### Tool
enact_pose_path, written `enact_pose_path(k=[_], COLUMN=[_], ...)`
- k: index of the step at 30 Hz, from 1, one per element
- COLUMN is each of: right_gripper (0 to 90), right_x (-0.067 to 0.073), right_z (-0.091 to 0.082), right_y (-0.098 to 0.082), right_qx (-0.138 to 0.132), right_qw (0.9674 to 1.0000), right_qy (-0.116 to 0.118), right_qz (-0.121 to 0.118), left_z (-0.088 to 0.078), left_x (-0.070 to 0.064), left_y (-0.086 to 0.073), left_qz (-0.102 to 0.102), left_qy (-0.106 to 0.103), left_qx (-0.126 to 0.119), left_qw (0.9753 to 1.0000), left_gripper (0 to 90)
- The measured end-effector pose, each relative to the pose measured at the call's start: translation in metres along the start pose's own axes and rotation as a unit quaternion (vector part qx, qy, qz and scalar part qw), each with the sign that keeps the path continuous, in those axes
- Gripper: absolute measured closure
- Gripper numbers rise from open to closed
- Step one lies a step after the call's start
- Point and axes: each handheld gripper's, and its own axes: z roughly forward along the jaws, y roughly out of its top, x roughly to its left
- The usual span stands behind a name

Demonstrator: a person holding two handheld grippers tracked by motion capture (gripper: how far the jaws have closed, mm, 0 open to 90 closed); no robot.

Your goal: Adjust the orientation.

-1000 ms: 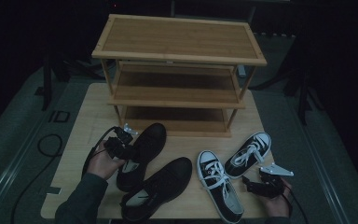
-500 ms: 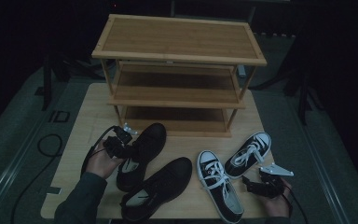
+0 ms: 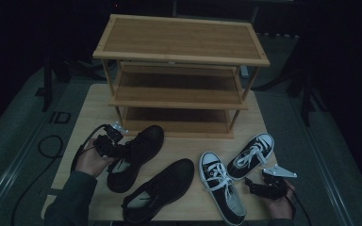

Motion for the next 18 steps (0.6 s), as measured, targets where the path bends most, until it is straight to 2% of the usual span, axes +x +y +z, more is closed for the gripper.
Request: enact_pose_path(k=[1,8,13,18], right_gripper=[17.8,17.8,17.8,17.8], right_x=[0.0,0.0,0.0,0.0], right_z=[0.0,0.0,0.0,0.0], right_y=[0.0,0.0,0.0,0.0], right_qx=[0.0,0.0,0.0,0.0], right_qw=[1.0,1.0,1.0,1.0], right_qy=[0.0,0.0,0.0,0.0], right_qz=[0.0,0.0,0.0,0.0], left_z=[-0.002,-0.008,-0.014,-0.016], left_x=[0.004,0.008,0.01,0.009], left_y=[-0.003,-0.009,-0.012,-0.01], left_qz=[-0.005,-0.004,-0.007,0.01], left_qy=[-0.004,0.001,-0.01,-0.005], left_qx=[0.0,0.002,-0.008,0.002], left_qw=[1.0,1.0,0.9999,0.9999], left_gripper=[76.1,71.2,70.3,84.5])
